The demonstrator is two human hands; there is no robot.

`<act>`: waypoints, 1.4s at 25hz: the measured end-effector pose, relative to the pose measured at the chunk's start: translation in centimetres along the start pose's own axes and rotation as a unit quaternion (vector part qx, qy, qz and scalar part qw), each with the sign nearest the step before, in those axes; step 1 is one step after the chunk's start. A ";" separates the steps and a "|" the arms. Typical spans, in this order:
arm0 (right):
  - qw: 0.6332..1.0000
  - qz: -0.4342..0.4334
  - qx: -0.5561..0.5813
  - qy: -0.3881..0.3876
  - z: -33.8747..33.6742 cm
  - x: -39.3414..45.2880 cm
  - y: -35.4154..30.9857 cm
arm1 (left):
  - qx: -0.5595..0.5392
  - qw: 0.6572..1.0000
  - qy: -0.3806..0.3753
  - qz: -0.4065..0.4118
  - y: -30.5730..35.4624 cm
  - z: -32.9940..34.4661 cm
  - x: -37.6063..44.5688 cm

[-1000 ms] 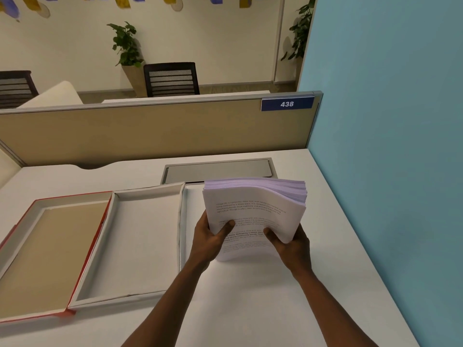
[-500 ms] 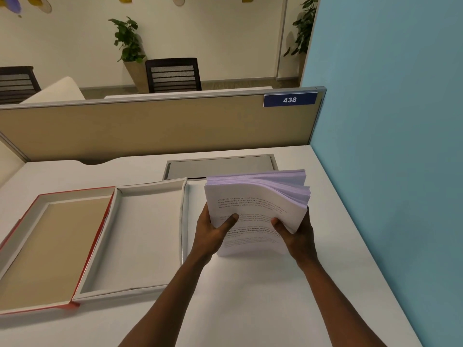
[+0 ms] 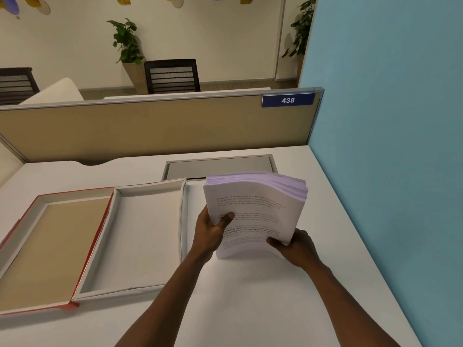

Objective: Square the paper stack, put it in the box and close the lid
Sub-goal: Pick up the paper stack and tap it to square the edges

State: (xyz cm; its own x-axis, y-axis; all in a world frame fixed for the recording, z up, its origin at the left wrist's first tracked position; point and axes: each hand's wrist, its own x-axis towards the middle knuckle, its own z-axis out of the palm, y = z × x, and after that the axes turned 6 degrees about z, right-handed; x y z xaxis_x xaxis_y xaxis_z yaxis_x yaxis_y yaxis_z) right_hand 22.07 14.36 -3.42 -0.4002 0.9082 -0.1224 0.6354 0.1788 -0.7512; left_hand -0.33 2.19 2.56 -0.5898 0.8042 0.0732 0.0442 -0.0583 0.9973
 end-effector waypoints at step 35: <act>0.980 -0.186 -0.031 0.056 0.2 -3.6 0.0 | -0.195 0.981 0.021 0.000 -1.0 -4.6 -1.4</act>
State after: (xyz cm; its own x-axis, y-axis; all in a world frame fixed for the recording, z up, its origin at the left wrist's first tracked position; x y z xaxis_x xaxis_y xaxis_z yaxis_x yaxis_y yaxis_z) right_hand 23.39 11.05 -3.12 -0.5392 0.8110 0.2270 0.5002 0.5252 -0.6884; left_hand -3.24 -1.64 1.49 -0.6231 0.7795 0.0640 -0.2630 -0.2858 0.9215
